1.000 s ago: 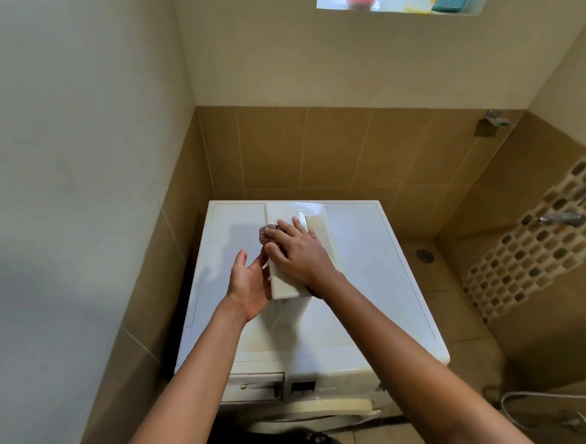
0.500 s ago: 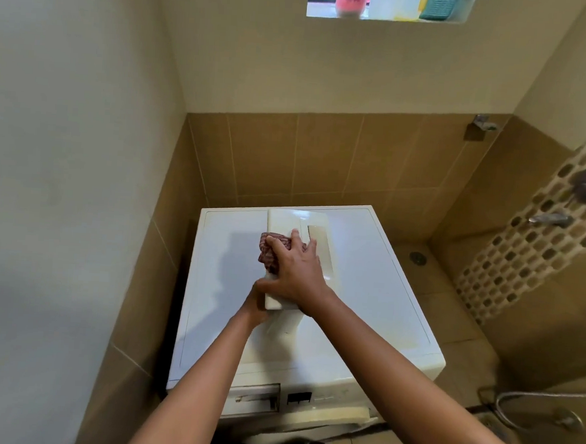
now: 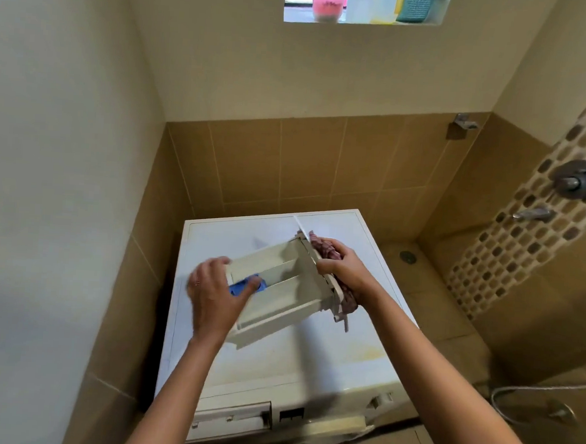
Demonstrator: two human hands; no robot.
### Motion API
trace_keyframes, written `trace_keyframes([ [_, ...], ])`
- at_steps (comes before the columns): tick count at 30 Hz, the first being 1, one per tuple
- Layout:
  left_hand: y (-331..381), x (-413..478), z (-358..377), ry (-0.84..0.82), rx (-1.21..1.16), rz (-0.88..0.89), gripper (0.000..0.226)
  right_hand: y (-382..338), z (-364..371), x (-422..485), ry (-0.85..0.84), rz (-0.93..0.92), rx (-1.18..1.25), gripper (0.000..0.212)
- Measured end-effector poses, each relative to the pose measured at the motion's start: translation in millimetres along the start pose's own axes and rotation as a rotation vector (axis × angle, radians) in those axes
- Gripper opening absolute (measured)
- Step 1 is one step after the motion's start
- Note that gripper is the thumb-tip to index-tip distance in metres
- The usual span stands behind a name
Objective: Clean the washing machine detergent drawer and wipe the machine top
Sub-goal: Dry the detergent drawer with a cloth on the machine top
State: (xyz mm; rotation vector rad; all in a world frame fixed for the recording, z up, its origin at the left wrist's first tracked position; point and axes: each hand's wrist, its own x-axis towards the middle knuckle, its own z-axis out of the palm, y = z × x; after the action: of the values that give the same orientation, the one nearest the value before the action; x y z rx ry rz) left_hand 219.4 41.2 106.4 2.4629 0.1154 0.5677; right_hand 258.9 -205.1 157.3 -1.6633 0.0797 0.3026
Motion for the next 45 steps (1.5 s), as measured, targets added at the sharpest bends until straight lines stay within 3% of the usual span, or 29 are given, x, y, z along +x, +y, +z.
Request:
trace_keyframes([
  [2,-13,4,-13,0.047,-0.098,-0.301,0.077,8,-7,3,0.032,0.004,0.108,0.054],
  [3,-19,3,-18,-0.016,-0.265,-0.497,0.084,12,-9,4,0.046,0.011,0.165,0.056],
  [5,-22,-3,-25,-0.209,-0.819,-0.905,0.092,22,-12,8,0.057,0.047,0.312,0.06],
  [7,-15,-22,-20,-0.321,-1.267,-1.053,0.101,33,-11,15,0.078,0.093,0.448,0.063],
  [11,40,-41,4,-0.284,-1.379,-0.889,0.078,43,-1,22,0.089,0.092,0.525,0.066],
  [12,53,-39,11,-0.266,-1.381,-0.871,0.083,42,1,22,0.076,0.072,0.501,0.065],
  [14,75,-31,19,-0.179,-1.417,-0.865,0.12,41,5,20,0.063,0.054,0.474,0.064],
  [15,81,-28,24,-0.117,-1.404,-0.89,0.124,40,7,18,0.049,0.043,0.482,0.063],
  [18,88,-21,38,0.043,-1.415,-0.941,0.097,39,12,12,0.036,0.032,0.446,0.058],
  [22,88,-9,48,0.101,-1.516,-0.917,0.099,39,25,3,0.073,0.055,0.543,0.035],
  [26,95,6,48,0.225,-1.581,-0.878,0.103,51,48,-19,0.066,0.1,0.727,0.042],
  [32,89,5,40,0.164,-1.411,-0.768,0.072,41,39,-8,0.067,0.21,0.746,0.052],
  [37,90,-7,31,0.092,-1.301,-0.684,0.058,2,4,30,0.206,0.272,0.75,0.063],
  [40,94,-13,30,0.077,-1.272,-0.648,0.066,-6,-4,42,0.241,0.298,0.732,0.06],
  [43,101,-13,31,0.149,-1.278,-0.641,0.085,-1,11,23,0.152,0.32,0.742,0.051],
  [45,101,-9,32,0.225,-1.252,-0.644,0.082,14,27,5,0.066,0.369,0.719,0.046],
])
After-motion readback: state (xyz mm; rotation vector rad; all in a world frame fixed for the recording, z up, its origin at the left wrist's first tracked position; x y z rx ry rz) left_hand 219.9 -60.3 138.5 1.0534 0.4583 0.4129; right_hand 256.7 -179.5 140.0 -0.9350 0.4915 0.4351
